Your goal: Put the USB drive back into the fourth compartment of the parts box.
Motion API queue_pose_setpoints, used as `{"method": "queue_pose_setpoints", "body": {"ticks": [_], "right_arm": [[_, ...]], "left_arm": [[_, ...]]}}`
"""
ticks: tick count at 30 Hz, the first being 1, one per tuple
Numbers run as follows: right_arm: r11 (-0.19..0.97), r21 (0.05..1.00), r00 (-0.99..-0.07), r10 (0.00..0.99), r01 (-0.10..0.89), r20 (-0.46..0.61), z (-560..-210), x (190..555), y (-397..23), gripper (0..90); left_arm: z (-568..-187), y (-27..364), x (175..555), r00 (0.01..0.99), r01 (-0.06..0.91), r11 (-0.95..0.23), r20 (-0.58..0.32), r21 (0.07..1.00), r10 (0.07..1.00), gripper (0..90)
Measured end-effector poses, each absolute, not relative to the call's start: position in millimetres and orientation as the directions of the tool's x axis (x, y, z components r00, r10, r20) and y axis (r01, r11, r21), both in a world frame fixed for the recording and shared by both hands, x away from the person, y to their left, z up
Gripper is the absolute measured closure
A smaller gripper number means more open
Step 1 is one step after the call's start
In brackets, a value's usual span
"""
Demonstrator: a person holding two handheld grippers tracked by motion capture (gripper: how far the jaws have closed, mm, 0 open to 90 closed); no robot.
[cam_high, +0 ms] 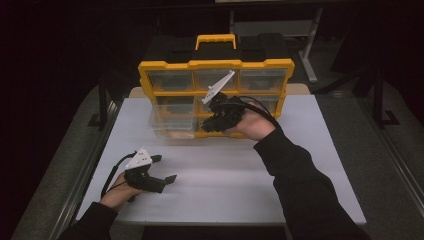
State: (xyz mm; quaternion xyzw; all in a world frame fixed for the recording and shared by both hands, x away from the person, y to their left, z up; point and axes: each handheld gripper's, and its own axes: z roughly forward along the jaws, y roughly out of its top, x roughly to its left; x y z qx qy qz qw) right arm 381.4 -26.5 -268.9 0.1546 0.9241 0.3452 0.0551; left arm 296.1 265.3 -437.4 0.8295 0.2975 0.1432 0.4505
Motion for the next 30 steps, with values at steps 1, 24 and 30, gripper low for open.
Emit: {"method": "queue_pose_setpoints", "body": {"ticks": [1, 24, 30], "right_arm": [[0.712, 0.658, -0.946, 0.324, 0.246, 0.004, -267, 382, -26, 77.9], [0.697, 0.685, -0.946, 0.322, 0.213, -0.034, -227, 397, -5, 77.9], [0.693, 0.689, -0.947, 0.319, 0.211, -0.030, -226, 402, 8, 77.9]], "left_arm": [[-437, 265, 296, 0.782, 0.365, -0.418, -0.030, 0.832, 0.622, 6.9], [-437, 265, 296, 0.781, 0.368, -0.416, -0.034, 0.832, 0.624, 7.0], [-437, 265, 296, 0.780, 0.369, -0.415, -0.035, 0.831, 0.624, 6.9]]}}
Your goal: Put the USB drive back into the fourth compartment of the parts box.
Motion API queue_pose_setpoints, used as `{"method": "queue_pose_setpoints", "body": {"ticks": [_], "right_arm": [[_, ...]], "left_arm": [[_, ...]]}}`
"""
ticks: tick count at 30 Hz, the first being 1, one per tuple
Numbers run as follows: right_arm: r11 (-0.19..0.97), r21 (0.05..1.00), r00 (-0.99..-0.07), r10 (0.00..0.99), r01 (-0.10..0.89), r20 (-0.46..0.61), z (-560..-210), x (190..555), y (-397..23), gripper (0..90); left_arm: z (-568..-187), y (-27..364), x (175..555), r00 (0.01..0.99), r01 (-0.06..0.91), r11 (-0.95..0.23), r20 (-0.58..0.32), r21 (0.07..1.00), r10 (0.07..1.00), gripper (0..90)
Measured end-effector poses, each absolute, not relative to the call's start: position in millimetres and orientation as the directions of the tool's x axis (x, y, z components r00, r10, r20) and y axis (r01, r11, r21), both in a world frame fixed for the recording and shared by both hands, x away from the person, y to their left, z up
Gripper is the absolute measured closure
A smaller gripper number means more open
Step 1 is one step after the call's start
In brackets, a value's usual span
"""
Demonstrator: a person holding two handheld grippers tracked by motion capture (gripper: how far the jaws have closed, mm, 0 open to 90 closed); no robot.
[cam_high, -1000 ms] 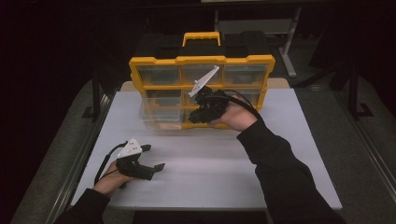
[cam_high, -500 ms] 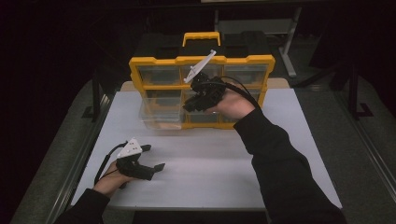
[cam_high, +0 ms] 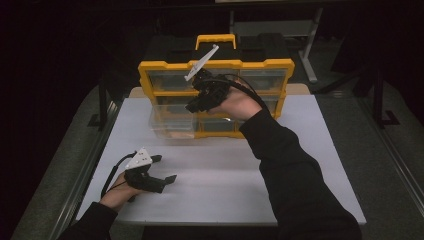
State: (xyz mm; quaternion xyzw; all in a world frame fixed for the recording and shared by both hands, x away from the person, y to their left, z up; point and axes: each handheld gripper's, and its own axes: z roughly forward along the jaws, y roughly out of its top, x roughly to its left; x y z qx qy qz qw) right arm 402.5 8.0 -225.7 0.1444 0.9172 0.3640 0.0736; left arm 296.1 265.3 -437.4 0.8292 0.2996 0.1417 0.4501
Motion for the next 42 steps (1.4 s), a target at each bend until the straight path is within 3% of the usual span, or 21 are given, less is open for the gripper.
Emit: {"method": "queue_pose_setpoints", "body": {"ticks": [14, 31, 36, 42], "right_arm": [[0.687, 0.696, -0.954, 0.301, 0.208, -0.012, -238, 418, 37, 77.7], [0.736, 0.638, -0.958, 0.287, 0.225, 0.007, -268, 427, 57, 76.9], [0.731, 0.641, -0.954, 0.300, 0.233, 0.004, -271, 428, 56, 72.1], [0.716, 0.658, -0.954, 0.300, 0.234, 0.013, -264, 426, 49, 88.5]], "left_arm": [[-438, 266, 296, 0.779, 0.371, -0.411, -0.038, 0.833, 0.626, 7.0], [-437, 267, 296, 0.781, 0.367, -0.414, -0.034, 0.833, 0.623, 7.0], [-438, 267, 297, 0.780, 0.368, -0.413, -0.035, 0.833, 0.625, 7.0], [-439, 268, 298, 0.778, 0.371, -0.410, -0.038, 0.833, 0.627, 7.0]]}}
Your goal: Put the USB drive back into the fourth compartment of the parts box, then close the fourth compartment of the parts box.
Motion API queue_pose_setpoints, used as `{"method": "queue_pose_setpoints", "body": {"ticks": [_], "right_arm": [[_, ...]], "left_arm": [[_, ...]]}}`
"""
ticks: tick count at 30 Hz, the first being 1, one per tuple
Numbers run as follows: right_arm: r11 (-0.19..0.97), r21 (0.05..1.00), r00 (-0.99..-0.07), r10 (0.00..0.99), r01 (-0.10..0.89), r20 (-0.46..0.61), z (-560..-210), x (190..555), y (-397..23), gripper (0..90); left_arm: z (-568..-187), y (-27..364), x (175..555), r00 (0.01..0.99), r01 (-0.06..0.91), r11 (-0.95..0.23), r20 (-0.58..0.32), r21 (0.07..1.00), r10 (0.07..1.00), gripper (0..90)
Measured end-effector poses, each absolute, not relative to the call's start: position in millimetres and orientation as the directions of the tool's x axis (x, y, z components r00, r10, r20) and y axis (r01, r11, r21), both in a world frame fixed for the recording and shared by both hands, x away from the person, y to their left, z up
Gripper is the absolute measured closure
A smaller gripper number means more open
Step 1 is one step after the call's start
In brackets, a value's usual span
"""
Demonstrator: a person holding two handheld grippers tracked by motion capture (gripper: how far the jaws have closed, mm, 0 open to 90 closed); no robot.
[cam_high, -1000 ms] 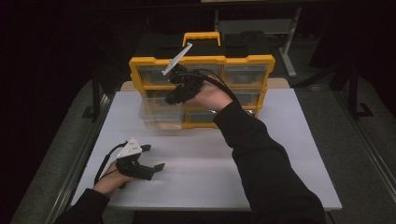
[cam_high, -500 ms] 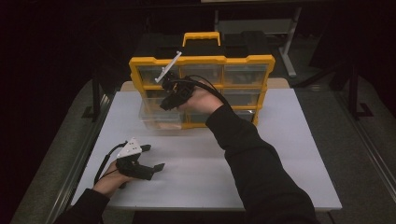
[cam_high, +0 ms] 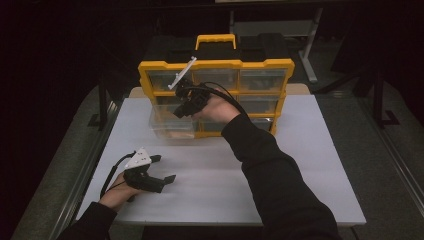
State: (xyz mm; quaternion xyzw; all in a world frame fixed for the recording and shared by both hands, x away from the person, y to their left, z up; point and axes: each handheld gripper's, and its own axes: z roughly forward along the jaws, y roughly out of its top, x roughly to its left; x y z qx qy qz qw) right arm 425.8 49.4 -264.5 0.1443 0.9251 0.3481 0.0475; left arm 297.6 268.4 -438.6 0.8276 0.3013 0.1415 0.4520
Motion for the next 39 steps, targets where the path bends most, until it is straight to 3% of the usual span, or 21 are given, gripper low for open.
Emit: {"method": "queue_pose_setpoints", "body": {"ticks": [15, 39], "right_arm": [[0.682, 0.700, -0.966, 0.255, 0.211, 0.043, -251, 405, 46, 88.7], [0.718, 0.678, -0.981, 0.193, 0.156, 0.021, -270, 379, 58, 88.7]], "left_arm": [[-439, 268, 299, 0.779, 0.374, -0.409, -0.042, 0.832, 0.625, 7.0], [-439, 267, 300, 0.781, 0.369, -0.417, -0.035, 0.831, 0.623, 7.0]]}}
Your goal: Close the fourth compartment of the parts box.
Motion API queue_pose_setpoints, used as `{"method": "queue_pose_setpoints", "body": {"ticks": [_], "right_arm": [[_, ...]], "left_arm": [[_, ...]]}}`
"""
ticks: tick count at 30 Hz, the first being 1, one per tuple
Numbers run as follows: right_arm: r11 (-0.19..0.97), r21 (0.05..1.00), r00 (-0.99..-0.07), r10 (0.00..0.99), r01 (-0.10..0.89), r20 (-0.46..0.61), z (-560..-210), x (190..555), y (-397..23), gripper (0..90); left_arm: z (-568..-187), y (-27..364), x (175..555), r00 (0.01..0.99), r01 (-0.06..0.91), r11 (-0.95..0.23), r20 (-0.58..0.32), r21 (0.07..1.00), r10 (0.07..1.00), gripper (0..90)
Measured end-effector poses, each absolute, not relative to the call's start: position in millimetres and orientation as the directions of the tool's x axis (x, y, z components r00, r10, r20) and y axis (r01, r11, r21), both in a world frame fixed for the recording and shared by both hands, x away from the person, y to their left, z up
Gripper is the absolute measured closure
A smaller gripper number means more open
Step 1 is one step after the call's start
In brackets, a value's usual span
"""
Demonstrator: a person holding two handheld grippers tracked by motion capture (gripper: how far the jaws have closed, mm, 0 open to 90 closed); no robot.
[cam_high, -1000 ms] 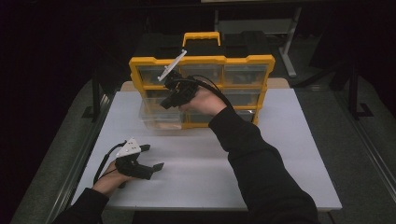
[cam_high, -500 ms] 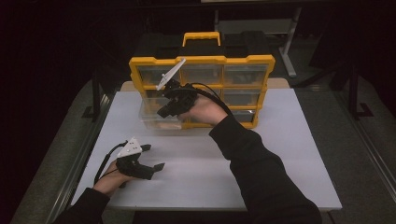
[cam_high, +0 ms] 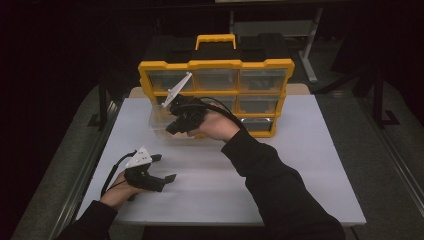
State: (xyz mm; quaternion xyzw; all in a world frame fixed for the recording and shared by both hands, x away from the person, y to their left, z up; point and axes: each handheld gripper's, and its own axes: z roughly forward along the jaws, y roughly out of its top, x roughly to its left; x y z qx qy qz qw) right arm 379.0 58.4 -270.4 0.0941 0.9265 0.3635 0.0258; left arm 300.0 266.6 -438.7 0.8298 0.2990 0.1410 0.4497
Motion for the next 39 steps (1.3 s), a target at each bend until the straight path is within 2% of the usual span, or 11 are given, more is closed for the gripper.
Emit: {"method": "queue_pose_setpoints", "body": {"ticks": [39], "right_arm": [[0.695, 0.697, -0.968, 0.250, 0.178, -0.003, -274, 391, 58, 88.9]], "left_arm": [[-438, 265, 299, 0.782, 0.365, -0.422, -0.027, 0.830, 0.623, 7.0]]}}
